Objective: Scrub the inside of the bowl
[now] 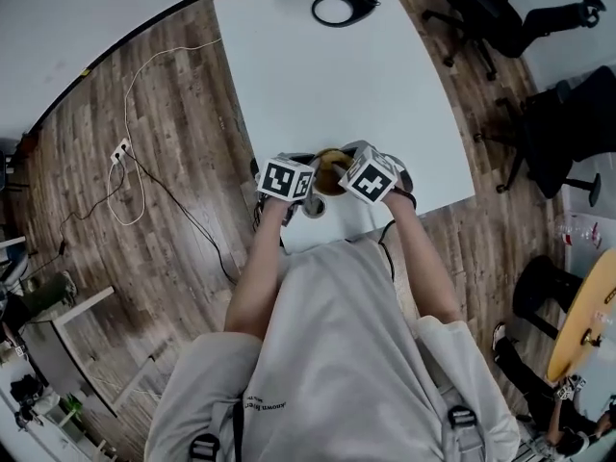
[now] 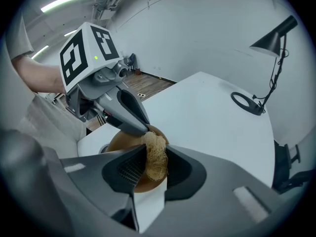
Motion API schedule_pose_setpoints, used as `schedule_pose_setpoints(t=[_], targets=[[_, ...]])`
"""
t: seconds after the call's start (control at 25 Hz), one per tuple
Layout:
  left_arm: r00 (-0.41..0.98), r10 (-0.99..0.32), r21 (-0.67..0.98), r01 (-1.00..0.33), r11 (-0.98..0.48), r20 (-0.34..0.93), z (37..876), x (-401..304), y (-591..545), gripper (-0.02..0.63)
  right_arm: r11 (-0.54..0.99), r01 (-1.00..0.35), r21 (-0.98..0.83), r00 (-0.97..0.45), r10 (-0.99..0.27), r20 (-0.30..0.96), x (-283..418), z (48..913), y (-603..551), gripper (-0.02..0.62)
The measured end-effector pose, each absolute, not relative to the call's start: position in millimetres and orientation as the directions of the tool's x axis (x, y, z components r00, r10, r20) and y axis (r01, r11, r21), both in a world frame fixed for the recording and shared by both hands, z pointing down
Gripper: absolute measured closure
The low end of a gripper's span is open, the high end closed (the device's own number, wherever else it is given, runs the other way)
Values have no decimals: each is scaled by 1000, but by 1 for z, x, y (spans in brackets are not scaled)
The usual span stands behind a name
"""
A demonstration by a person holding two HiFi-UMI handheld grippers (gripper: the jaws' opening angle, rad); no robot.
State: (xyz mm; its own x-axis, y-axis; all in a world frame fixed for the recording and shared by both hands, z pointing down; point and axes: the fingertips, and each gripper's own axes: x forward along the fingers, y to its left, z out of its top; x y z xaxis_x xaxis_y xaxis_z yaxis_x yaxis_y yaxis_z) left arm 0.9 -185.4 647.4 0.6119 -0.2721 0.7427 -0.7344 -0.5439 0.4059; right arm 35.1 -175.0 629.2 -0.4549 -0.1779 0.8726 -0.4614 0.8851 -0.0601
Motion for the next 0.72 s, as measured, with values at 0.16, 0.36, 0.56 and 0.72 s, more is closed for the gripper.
schedule_pose_setpoints(t=[0.16, 0.36, 0.56, 0.72], targets=[[605, -287, 388, -738, -552, 742, 645, -6, -187, 588, 890, -454, -55, -447, -174, 877, 32, 628, -181, 472], [592, -299, 359, -741, -567, 748, 639, -13, -190, 586, 894, -447, -39, -446, -184, 876, 27, 622, -187, 472], [580, -324, 332, -749, -574, 747, 633, -16, -197, 587, 890, -456, -14, -437, -210, 875, 31, 617, -192, 472], [563, -362, 300, -764, -571, 743, 625, -20, -203, 586, 882, -471, 3, -434, -235, 870, 36, 611, -196, 472]])
